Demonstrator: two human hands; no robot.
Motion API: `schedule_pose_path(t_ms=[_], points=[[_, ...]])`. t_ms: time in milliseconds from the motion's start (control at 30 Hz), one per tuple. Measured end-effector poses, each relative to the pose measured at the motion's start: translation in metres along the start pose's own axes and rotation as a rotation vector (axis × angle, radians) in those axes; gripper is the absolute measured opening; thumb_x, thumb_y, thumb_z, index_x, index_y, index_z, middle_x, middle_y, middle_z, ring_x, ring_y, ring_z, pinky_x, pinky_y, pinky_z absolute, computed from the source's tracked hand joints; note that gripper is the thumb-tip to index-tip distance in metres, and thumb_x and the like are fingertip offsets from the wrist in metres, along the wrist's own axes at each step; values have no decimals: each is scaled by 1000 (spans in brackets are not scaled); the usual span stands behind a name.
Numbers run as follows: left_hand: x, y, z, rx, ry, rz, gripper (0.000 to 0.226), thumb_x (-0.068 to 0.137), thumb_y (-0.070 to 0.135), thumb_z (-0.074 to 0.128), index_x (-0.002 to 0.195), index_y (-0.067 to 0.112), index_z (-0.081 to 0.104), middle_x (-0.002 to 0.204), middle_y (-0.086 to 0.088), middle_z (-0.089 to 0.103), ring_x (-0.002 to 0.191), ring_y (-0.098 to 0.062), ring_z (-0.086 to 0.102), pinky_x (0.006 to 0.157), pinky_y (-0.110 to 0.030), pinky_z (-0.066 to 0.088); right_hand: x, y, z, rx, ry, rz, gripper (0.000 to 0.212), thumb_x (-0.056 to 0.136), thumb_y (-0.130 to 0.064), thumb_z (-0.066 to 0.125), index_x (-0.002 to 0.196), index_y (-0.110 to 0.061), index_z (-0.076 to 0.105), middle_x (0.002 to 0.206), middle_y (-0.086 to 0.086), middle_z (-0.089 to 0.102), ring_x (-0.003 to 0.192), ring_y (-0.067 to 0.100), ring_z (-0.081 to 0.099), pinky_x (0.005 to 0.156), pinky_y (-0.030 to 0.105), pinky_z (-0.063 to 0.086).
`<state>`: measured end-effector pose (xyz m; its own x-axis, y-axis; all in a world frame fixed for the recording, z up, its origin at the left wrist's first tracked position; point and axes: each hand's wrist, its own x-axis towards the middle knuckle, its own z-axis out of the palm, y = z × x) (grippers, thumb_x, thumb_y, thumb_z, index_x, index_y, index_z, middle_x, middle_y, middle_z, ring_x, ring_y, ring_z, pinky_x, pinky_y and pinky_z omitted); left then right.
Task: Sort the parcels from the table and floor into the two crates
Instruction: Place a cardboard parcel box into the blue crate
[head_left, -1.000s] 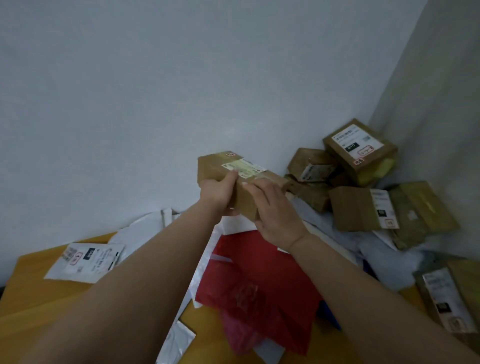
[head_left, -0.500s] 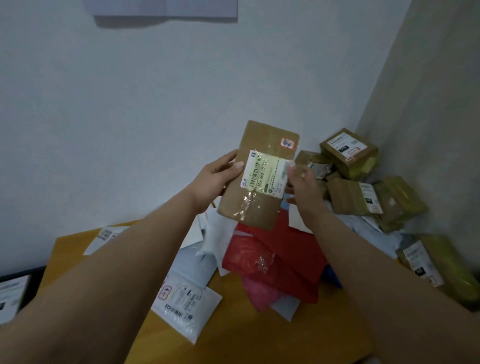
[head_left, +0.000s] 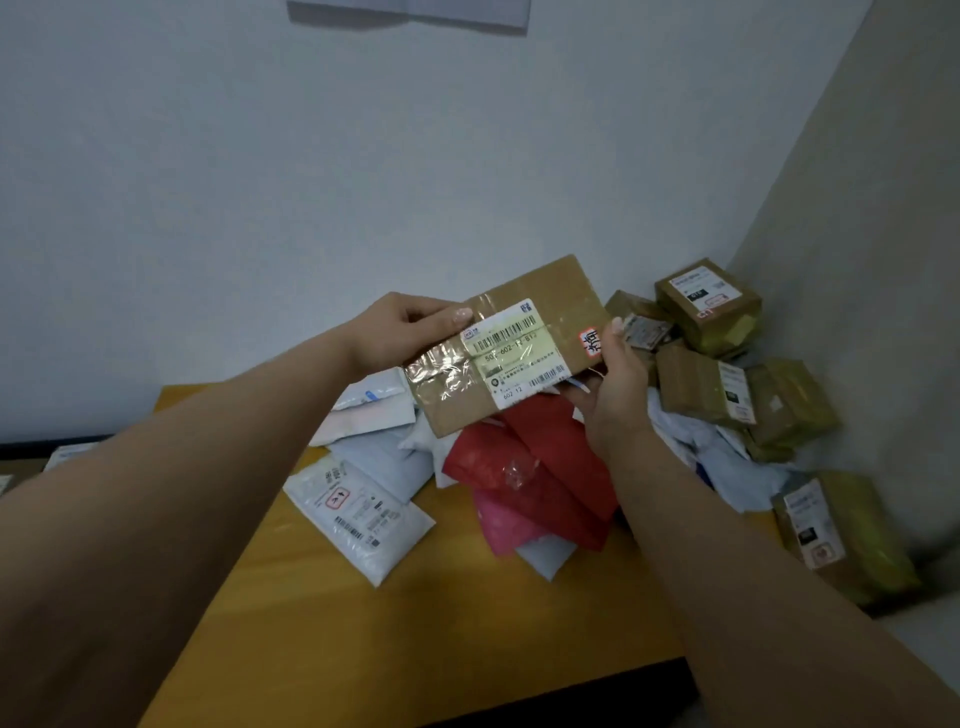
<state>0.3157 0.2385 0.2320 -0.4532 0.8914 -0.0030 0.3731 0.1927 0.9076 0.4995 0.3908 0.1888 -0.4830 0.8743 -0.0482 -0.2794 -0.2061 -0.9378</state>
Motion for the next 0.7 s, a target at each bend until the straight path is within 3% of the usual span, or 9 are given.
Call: schedule_pose_path(t_ms=[100, 267, 367, 533, 700], points=[[-23, 8, 9, 24, 73, -8, 30, 81, 59, 59, 101, 40, 72, 83, 15, 74, 73, 4, 68, 61, -9, 48, -26, -2, -19, 58, -25, 41, 29, 100, -36, 48, 100, -16, 68, 102, 9, 71, 104, 26, 66, 94, 51, 52], [-63, 15, 35, 50, 110, -3, 41, 73, 63, 59, 104, 38, 72, 80, 20, 73, 69, 7, 66, 54, -8, 47, -64, -8, -51, 77, -94, 26, 25, 99, -31, 51, 96, -16, 71, 94, 5, 75, 97, 22, 70, 86, 43, 56], [-88, 18, 45, 52, 124, -21, 41, 70, 65, 59, 102, 42, 71, 83, 24, 72, 75, 8, 66, 62, -10, 47, -80, -12, -60, 93, -112, 29, 27, 98, -29, 54, 84, -19, 75, 91, 5, 76, 93, 21, 72, 83, 43, 57], [-126, 22, 40, 63, 173, -72, 41, 73, 62, 59, 99, 35, 74, 79, 18, 73, 69, 6, 67, 55, -6, 46, -99, -6, -50, 53, -135, 54, 25, 96, -35, 56, 92, -16, 72, 92, 5, 76, 95, 20, 71, 80, 38, 58], [-179, 13, 9, 80, 193, -209, 39, 75, 62, 61, 87, 29, 76, 75, 7, 74, 67, -5, 69, 57, -18, 53, -119, 15, -9, -24, -207, 87, 29, 95, -41, 57, 87, -18, 73, 90, 3, 76, 89, 18, 73, 69, 33, 60]])
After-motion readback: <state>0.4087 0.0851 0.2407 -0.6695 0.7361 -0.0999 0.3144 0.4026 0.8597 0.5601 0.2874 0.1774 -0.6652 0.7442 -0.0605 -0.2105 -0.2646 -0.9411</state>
